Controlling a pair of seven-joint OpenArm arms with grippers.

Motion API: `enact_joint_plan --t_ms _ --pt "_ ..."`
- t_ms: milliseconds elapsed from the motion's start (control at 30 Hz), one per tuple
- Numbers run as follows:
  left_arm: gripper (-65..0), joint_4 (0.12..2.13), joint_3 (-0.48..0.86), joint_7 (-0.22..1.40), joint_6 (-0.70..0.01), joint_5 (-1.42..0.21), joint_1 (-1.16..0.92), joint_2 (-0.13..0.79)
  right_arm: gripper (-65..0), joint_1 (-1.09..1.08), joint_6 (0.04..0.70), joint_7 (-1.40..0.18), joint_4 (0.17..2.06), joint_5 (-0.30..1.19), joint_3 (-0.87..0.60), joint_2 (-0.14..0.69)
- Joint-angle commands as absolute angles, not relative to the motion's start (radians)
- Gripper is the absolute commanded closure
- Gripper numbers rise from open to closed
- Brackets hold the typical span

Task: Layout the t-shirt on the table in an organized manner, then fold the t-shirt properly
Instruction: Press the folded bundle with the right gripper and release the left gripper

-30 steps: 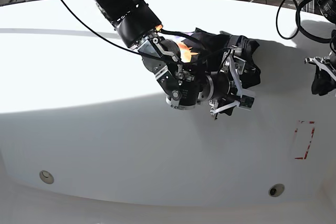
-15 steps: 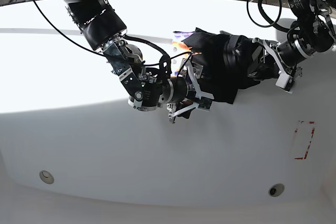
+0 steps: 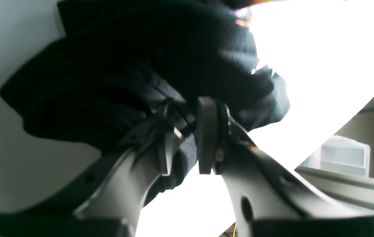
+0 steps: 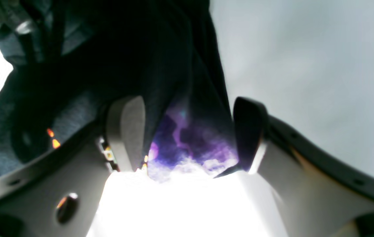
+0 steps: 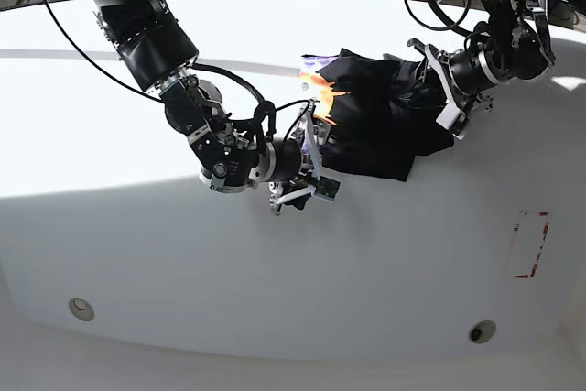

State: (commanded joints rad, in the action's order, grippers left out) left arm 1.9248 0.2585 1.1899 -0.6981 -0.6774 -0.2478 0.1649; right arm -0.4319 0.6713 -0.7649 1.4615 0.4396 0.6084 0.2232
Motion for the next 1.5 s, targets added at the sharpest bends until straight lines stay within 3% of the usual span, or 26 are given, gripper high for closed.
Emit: enact_joint_plan --t_ms 67,267,367,933,1167,1233,1433,1500 --pt "-10.8 1.893 0.214 1.187 -0.698 -0.613 -0.242 0.173 -38.5 -0.421 0.694 -0.734 1.42 0.437 0.607 0.223" --pt "-10.8 1.759 0.085 1.185 -0.698 -0.444 -0.143 0.197 -24.4 -0.389 0.698 -0.653 1.339 0.437 0.605 0.245" --pt "-10.8 1.687 0.035 1.184 -0.698 -0.378 -0.096 0.203 -20.9 -0.351 0.698 -0.63 1.336 0.438 0.605 0.262" --pt "-10.8 1.629 -0.059 1.155 -0.698 -0.338 0.111 0.214 -20.5 -0.039 0.698 -0.736 1.618 0.437 0.417 0.277" --pt "-10.8 1.802 -0.047 1.156 -0.698 -0.343 0.145 0.242 -20.9 -0.045 0.698 -0.911 1.813 0.44 0.32 0.275" --pt "-10.8 1.84 -0.03 1.156 -0.698 -0.343 0.145 0.249 -23.8 -0.071 0.685 -0.938 1.847 0.443 0.309 0.263" --pt "-10.8 1.867 0.131 1.156 -0.698 -0.343 0.142 0.265 -48.5 -0.193 0.648 -1.0 1.804 0.438 0.303 0.202" --pt "-10.8 1.863 0.18 1.155 -0.698 -0.343 0.142 0.269 -53.4 -0.22 0.648 -1.003 1.759 0.438 0.303 0.179"
